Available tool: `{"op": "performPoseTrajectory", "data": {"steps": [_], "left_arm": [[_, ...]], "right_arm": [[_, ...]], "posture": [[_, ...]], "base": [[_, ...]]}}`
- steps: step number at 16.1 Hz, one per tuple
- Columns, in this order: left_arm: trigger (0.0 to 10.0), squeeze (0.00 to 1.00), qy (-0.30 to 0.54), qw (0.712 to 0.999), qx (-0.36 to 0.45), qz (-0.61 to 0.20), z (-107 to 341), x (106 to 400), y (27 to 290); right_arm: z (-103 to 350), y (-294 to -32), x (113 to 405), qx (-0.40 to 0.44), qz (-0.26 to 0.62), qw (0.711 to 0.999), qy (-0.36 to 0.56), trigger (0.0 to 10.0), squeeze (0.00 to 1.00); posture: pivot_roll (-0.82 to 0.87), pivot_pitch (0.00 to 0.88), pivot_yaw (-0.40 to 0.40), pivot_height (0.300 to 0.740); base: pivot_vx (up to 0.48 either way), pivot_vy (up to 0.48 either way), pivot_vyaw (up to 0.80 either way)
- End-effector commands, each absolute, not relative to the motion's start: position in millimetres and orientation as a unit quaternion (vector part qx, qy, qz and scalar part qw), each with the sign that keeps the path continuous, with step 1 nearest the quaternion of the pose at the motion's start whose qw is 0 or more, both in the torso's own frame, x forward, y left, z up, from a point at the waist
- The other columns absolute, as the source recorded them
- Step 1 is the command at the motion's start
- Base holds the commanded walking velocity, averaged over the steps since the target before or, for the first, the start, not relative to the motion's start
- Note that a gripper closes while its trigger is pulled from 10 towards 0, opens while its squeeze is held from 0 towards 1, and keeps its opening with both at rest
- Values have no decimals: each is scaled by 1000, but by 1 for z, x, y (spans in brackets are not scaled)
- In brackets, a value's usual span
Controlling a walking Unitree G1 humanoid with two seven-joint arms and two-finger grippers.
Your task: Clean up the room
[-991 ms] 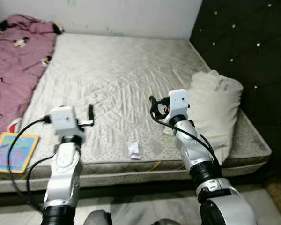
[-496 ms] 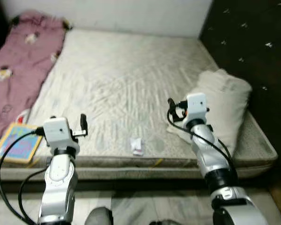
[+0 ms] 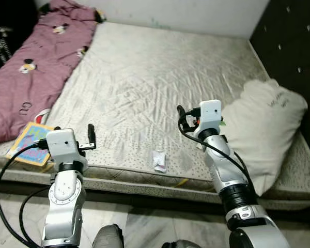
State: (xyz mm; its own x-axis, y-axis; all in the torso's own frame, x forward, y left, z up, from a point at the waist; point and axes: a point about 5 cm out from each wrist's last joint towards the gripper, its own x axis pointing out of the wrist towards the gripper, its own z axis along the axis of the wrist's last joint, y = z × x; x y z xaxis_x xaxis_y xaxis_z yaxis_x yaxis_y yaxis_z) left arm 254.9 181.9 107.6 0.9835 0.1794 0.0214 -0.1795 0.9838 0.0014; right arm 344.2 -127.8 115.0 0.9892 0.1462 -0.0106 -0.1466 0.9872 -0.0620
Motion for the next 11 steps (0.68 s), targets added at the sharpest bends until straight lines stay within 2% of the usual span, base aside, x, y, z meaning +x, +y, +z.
{"op": "performPoseTrajectory", "data": {"steps": [1,11], "left_arm": [[10000,0,-12,996,-2,85,110,254,181],[10000,0,-14,997,-16,76,111,258,175]], "right_arm": [[120,-130,346,-27,67,997,-1,10000,0],[116,-120,348,-30,97,995,26,10000,0]], "posture": [[74,85,-75,740],[77,68,-83,740]], "base": [[0,0,0],[0,0,0]]}}
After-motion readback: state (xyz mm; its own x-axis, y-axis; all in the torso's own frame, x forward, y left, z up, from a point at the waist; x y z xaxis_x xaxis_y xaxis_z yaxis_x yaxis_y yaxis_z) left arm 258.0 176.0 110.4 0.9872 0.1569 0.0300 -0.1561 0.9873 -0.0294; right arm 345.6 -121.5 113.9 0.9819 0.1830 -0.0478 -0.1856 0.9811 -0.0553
